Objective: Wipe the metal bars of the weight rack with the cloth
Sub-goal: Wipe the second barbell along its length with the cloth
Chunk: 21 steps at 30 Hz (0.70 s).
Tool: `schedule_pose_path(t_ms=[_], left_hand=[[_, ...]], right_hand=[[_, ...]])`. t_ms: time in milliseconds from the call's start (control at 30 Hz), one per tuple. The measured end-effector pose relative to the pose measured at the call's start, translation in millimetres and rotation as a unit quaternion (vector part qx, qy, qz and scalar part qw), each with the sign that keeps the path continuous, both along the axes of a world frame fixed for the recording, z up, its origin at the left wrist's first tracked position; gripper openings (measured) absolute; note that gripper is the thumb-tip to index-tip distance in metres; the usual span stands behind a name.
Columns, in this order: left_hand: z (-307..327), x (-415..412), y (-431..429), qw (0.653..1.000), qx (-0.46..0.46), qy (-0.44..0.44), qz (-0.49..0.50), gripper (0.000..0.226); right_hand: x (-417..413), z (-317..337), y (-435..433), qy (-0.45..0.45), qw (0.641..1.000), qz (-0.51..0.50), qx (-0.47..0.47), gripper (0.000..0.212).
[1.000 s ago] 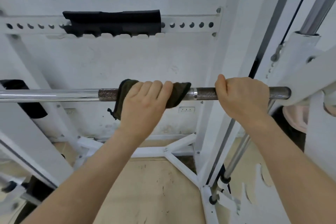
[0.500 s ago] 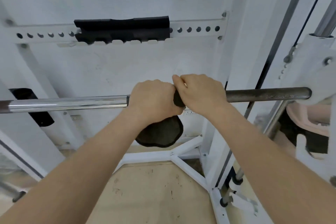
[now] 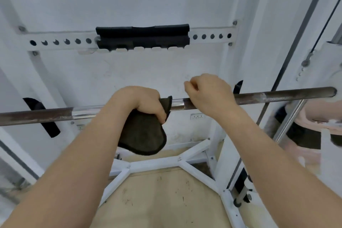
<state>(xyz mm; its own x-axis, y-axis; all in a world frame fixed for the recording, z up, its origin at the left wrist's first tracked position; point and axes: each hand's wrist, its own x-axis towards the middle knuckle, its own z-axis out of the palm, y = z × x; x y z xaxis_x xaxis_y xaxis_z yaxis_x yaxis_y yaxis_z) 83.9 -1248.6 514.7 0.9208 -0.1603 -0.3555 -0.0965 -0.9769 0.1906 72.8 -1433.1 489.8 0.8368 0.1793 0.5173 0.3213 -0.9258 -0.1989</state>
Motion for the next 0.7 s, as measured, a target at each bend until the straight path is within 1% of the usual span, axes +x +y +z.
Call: schedule_pose_path(t_ms=[33, 67, 100, 133, 167, 200, 233, 267, 300, 333, 400, 433, 467, 500, 533, 600, 667, 700], left_hand=[[-1, 3, 1, 1.000, -0.014, 0.017, -0.015, 0.030], [-5, 2, 2, 0.999, -0.017, -0.005, -0.027, 0.027], [-12, -3, 2, 0.997, -0.010, -0.069, -0.032, 0.026], [-24, -11, 3, 0.983, 0.013, -0.180, -0.035, 0.025], [-39, -21, 7, 0.945, 0.050, -0.322, -0.031, 0.025], [-52, -31, 12, 0.895, 0.083, -0.438, -0.032, 0.028], [-63, -40, 17, 0.853, 0.094, -0.512, -0.039, 0.031], [-71, -46, 24, 0.825, 0.091, -0.556, -0.053, 0.033], [-79, -49, 31, 0.810, 0.086, -0.577, -0.061, 0.034], [-84, -51, 41, 0.810, 0.075, -0.579, -0.057, 0.036], [-86, -59, 68, 0.821, 0.062, -0.567, -0.028, 0.041], [-85, -62, 84, 0.819, 0.064, -0.570, -0.009, 0.039], [-82, -66, 97, 0.817, 0.075, -0.572, 0.008, 0.036], [-78, -68, 109, 0.823, 0.099, -0.559, 0.026, 0.032], [-71, -68, 116, 0.841, 0.126, -0.524, 0.045, 0.031], [-52, -61, 121, 0.887, 0.163, -0.422, 0.087, 0.029], [-39, -58, 112, 0.905, 0.164, -0.369, 0.132, 0.015], [-38, -59, 103, 0.904, 0.162, -0.368, 0.147, 0.008]], right_hand=[[-4, 4, 24, -0.005, 1.000, 0.024, 0.011, 0.045], [-7, 6, 45, -0.003, 0.999, 0.041, 0.021, 0.046], [-9, 7, 62, 0.005, 0.998, 0.051, 0.030, 0.047], [-9, 5, 74, 0.017, 0.997, 0.058, 0.038, 0.048], [-8, 2, 81, 0.029, 0.996, 0.066, 0.043, 0.048], [-8, -3, 85, 0.039, 0.996, 0.072, 0.042, 0.050], [-10, -8, 85, 0.046, 0.996, 0.075, 0.033, 0.052], [-11, -10, 84, 0.053, 0.996, 0.075, 0.017, 0.057], [-11, -11, 82, 0.060, 0.995, 0.076, -0.002, 0.063], [-9, -10, 80, 0.067, 0.994, 0.081, -0.019, 0.067], [-5, -8, 80, 0.086, 0.990, 0.099, -0.051, 0.065], [-3, -8, 78, 0.087, 0.988, 0.108, -0.064, 0.065], [-2, -8, 76, 0.083, 0.987, 0.115, -0.073, 0.065], [-2, -10, 75, 0.079, 0.986, 0.124, -0.076, 0.066], [-2, -11, 74, 0.076, 0.986, 0.131, -0.073, 0.064], [-3, -11, 75, 0.074, 0.986, 0.136, -0.058, 0.057], [-3, -12, 79, 0.075, 0.989, 0.117, -0.049, 0.050], [-3, -11, 83, 0.076, 0.991, 0.103, -0.034, 0.048]])
